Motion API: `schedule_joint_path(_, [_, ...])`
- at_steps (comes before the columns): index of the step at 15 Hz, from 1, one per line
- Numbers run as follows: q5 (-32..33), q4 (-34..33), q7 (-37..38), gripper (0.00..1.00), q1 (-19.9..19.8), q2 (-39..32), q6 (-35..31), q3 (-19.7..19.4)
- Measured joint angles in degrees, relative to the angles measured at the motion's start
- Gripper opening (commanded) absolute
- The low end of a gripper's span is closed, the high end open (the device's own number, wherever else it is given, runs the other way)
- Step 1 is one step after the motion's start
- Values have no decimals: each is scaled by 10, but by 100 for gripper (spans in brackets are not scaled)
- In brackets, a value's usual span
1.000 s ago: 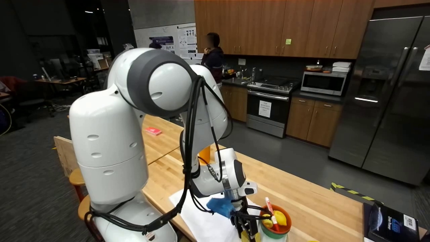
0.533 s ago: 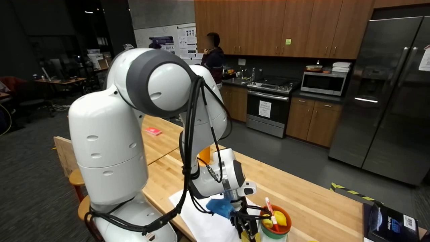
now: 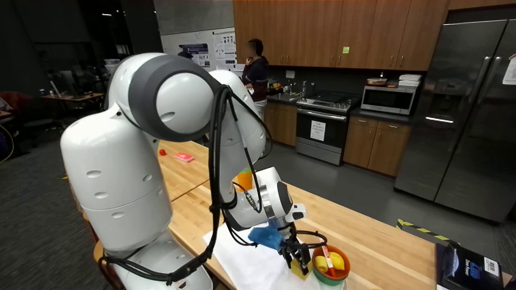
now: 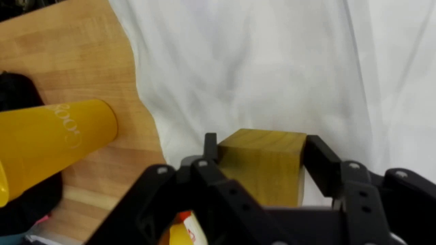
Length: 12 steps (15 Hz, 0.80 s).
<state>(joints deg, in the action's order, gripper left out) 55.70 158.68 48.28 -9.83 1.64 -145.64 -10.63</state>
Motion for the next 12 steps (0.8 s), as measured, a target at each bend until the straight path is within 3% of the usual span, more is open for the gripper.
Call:
schedule_joint_path(7, [-38, -15, -78, 39, 4, 56, -8, 28])
schedule_joint_path(12, [-106, -40, -149, 39, 13, 55, -27, 47])
